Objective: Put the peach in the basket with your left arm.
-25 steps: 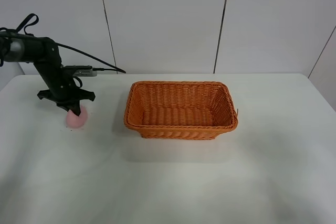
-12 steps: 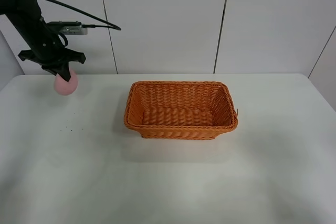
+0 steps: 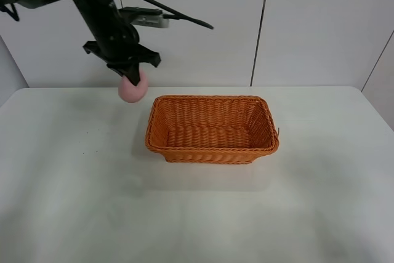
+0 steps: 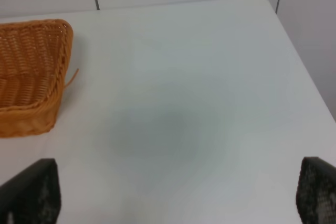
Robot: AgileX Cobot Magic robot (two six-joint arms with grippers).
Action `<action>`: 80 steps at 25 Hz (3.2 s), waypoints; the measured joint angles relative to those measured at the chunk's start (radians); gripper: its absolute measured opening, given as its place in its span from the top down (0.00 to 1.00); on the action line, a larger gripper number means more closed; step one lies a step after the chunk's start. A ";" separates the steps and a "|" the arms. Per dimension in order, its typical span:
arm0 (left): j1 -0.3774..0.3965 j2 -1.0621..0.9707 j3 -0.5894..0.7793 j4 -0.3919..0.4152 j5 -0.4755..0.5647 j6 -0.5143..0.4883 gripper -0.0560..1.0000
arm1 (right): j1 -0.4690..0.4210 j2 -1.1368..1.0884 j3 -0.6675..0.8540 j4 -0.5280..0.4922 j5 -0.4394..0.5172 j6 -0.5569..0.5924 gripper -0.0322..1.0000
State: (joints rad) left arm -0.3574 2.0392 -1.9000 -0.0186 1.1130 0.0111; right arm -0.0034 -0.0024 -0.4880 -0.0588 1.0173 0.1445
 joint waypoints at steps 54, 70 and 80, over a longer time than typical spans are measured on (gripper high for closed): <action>0.048 0.236 -0.286 -0.023 0.057 0.013 0.10 | 0.000 0.000 0.000 0.000 0.000 0.000 0.30; 0.337 0.190 -0.149 0.028 0.056 0.010 0.11 | 0.000 0.000 0.000 0.000 0.000 0.000 0.30; 0.337 -0.153 0.276 0.019 0.055 0.006 0.12 | 0.000 0.000 0.000 0.000 0.000 0.000 0.30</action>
State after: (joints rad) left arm -0.0206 1.8867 -1.6236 0.0000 1.1678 0.0173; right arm -0.0034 -0.0024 -0.4880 -0.0588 1.0173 0.1445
